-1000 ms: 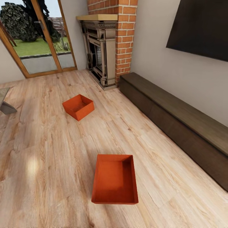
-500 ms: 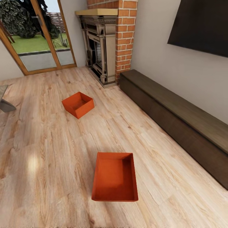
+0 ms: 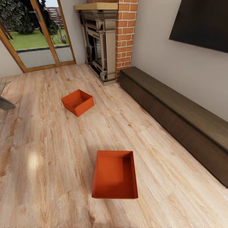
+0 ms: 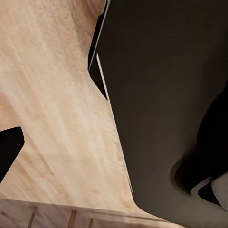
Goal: Move the two storage containers from the living room to the garage. In the garage, place one container on the floor and stack the other container on top of it (either order is fine).
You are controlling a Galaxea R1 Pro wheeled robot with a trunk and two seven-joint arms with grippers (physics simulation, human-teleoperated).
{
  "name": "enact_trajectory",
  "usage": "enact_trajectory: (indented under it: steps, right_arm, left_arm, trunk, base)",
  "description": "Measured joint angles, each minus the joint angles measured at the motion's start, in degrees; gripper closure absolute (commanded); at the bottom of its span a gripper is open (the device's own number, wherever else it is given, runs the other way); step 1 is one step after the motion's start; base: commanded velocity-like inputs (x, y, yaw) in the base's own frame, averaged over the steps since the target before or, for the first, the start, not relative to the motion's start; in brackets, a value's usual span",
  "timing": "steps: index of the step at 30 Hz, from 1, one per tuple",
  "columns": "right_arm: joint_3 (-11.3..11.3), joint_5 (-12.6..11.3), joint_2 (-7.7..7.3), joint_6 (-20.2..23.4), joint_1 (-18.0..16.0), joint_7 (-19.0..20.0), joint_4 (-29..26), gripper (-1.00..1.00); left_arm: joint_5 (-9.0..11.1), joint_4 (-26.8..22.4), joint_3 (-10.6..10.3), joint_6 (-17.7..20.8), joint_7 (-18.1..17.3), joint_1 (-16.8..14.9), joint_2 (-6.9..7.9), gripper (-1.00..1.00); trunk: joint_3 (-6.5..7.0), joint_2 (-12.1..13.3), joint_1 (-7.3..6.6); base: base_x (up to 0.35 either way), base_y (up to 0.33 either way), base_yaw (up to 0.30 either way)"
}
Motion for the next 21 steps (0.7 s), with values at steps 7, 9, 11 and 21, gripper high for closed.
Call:
enact_trajectory:
  steps: [7,9,11,21]
  right_arm:
    - [0.1,0.0,0.00,0.1,0.0,0.6,0.0,-1.00]
    - [0.1,0.0,0.00,0.1,0.0,0.7,0.0,-1.00]
    - [0.1,0.0,0.00,0.1,0.0,0.7,0.0,-1.00]
    - [0.7,0.4,0.00,0.1,0.0,0.7,0.0,-1.00]
  left_arm:
    - [0.0,0.0,0.0,0.0,0.0,0.0,0.00,-1.00]
    - [0.0,0.0,0.0,0.0,0.0,0.0,0.01,-1.00]
    - [0.0,0.0,0.0,0.0,0.0,0.0,0.01,-1.00]
    - [0.0,0.0,0.0,0.0,0.0,0.0,0.00,-1.00]
  trunk:
    - [-0.64,0.0,0.00]
    - [-0.82,0.0,0.00]
    - [-1.01,0.0,0.00]
    - [-1.92,0.0,0.00]
  base:
    - [0.000,0.000,0.000]
    - [0.000,0.000,0.000]
    - [0.000,0.000,0.000]
    - [0.000,0.000,0.000]
